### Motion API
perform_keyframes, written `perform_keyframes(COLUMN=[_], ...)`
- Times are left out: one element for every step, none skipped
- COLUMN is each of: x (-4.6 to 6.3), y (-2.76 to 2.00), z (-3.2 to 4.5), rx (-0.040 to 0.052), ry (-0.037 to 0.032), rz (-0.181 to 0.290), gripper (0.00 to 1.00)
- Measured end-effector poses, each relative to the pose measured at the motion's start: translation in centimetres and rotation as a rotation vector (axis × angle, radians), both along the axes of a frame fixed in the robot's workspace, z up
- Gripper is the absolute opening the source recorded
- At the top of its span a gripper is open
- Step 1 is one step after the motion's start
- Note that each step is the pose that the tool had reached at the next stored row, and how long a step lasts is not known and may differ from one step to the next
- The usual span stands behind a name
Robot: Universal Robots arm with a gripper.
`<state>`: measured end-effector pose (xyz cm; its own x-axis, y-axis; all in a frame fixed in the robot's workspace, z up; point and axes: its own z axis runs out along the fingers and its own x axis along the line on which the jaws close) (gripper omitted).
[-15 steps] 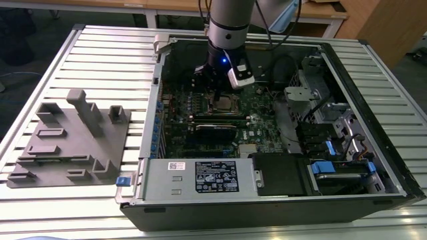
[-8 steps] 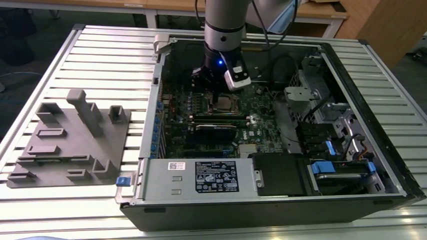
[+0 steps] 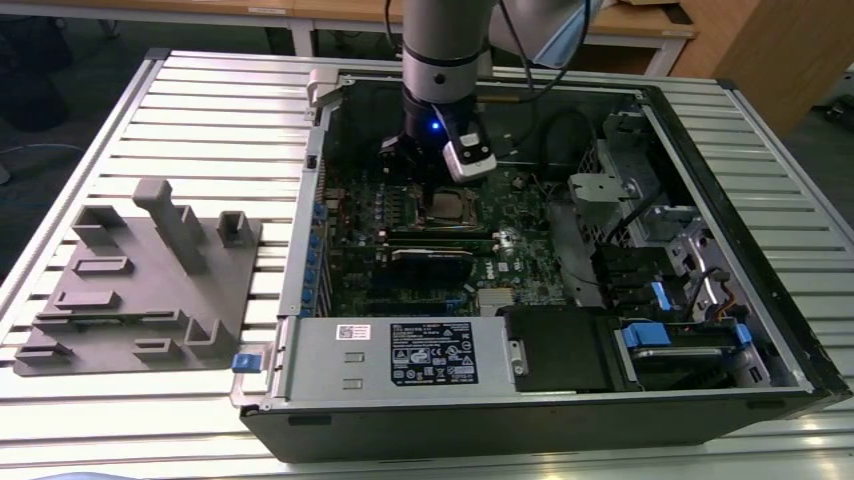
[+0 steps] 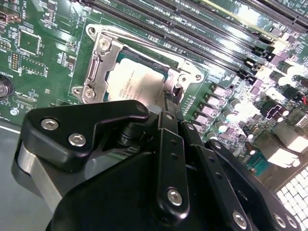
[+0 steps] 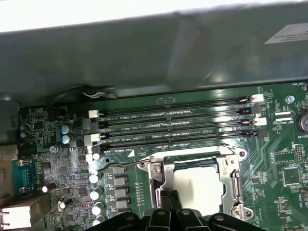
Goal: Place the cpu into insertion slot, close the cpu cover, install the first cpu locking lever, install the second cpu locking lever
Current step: 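Close the cpu cover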
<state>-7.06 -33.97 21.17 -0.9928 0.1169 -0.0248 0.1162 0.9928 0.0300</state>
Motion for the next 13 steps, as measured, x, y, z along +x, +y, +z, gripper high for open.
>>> perform_keyframes(x=[-0.04, -0.09, -0.14, -0.18, -0.21, -0.22, -0.24, -0.27, -0.31, -0.34, -0.36, -0.38, -0.39], y=[0.00, 0.00, 0.00, 0.00, 0.00, -0.01, 0.00, 0.00, 0.00, 0.00, 0.00, -0.01, -0.01], z=[-0.09, -0.22, -0.33, -0.42, -0.47, -0.50, -0.55, -0.62, -0.71, -0.78, -0.84, -0.87, -0.88], rx=[-0.0001, 0.0000, 0.0000, 0.0000, 0.0000, -0.0001, -0.0001, 0.0000, 0.0000, 0.0000, 0.0000, -0.0001, -0.0002], ry=[-0.0006, -0.0014, -0.0020, -0.0025, -0.0028, -0.0029, -0.0030, -0.0032, -0.0034, -0.0034, -0.0035, -0.0035, -0.0034], rz=[0.000, 0.000, 0.000, 0.000, 0.000, 0.000, 0.000, 0.000, 0.000, 0.000, 0.000, 0.000, 0.000], gripper=[0.11, 0.11, 0.11, 0.11, 0.11, 0.11, 0.11, 0.11, 0.11, 0.11, 0.11, 0.11, 0.11])
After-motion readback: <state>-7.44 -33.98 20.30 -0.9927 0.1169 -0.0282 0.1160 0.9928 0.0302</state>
